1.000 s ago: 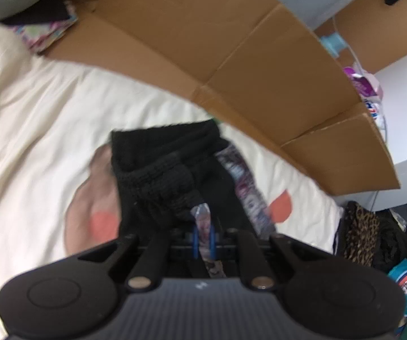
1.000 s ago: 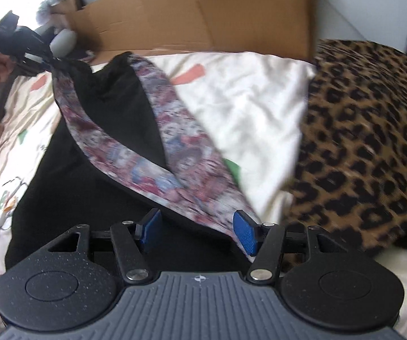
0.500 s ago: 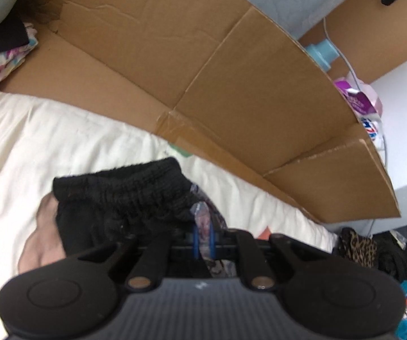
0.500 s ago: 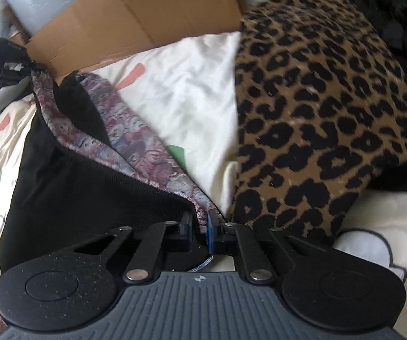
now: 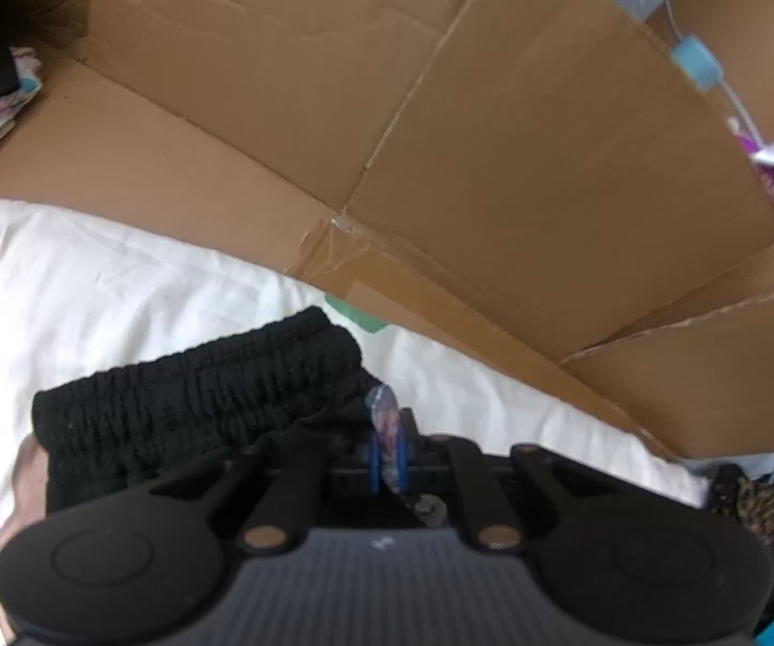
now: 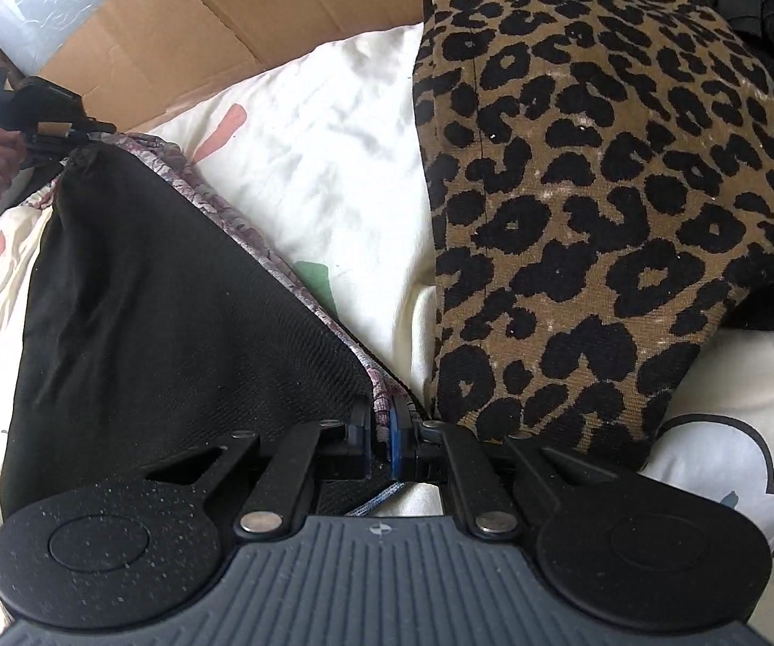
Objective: Fold clothes
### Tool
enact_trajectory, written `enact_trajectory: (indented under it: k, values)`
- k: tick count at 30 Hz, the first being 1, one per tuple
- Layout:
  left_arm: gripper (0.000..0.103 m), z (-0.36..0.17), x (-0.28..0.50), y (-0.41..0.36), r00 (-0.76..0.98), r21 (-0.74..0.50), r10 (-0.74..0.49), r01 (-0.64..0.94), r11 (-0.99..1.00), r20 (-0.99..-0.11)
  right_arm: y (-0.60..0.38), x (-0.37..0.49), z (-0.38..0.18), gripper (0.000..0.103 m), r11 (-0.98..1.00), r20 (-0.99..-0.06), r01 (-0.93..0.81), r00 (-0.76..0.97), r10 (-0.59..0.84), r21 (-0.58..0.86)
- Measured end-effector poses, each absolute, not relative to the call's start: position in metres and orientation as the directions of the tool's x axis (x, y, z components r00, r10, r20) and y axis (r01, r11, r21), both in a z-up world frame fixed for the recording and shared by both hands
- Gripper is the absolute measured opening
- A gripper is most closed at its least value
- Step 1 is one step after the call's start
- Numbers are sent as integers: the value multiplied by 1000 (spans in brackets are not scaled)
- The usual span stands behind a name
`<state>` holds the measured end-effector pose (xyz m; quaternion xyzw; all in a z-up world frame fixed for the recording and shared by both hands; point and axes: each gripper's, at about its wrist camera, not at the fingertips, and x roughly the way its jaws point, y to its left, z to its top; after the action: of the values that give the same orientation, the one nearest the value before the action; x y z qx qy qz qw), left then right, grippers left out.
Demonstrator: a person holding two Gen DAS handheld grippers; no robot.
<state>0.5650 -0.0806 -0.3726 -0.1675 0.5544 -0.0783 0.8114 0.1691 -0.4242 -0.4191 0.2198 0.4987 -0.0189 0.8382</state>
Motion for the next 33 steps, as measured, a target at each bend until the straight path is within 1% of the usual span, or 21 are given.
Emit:
enact_trajectory:
  k: [7, 9, 12, 14, 16, 17, 18, 20, 21, 22, 24, 28, 33]
  values:
    - [7, -392, 578, -94, 346, -309, -277, -42, 950, -897, -427, 172, -421, 6, 902, -851, 248, 485, 201, 354]
    - [10, -394, 582, -100, 339, -300, -274, -23, 954, -900, -428, 174, -421, 9, 901, -856, 253, 477, 201, 353]
    - [12, -390, 589, -105, 309, -289, -276, 5, 957, -910, -427, 180, -419, 10, 897, -863, 273, 466, 193, 348]
    - [21, -382, 591, -105, 287, -304, -297, 22, 952, -911, -426, 180, -415, 12, 886, -863, 301, 470, 183, 352]
    - [38, -371, 591, -104, 272, -330, -333, 56, 942, -903, -424, 176, -408, 16, 876, -860, 326, 482, 169, 356]
    - [41, -364, 590, -103, 264, -341, -348, 76, 937, -900, -421, 174, -404, 20, 876, -858, 331, 487, 160, 351]
    - [46, -358, 589, -103, 258, -344, -356, 93, 935, -898, -419, 171, -399, 30, 877, -858, 337, 493, 146, 343]
    - [52, -343, 587, -100, 256, -349, -372, 130, 928, -892, -416, 167, -390, 40, 878, -859, 352, 499, 118, 325]
    - [57, -336, 587, -98, 257, -355, -382, 145, 923, -888, -414, 166, -386, 41, 879, -861, 360, 497, 105, 314]
    - [58, -329, 587, -96, 256, -360, -391, 161, 919, -884, -413, 165, -381, 41, 879, -863, 367, 496, 91, 304]
    - [58, -322, 588, -93, 243, -361, -402, 197, 912, -883, -410, 163, -372, 41, 880, -868, 383, 493, 64, 282]
    - [49, -316, 589, -90, 208, -317, -377, 271, 909, -903, -412, 154, -342, 41, 868, -858, 402, 511, 51, 291]
    - [48, -319, 582, -88, 174, -261, -339, 358, 897, -925, -404, 144, -315, 41, 879, -861, 396, 507, 34, 267]
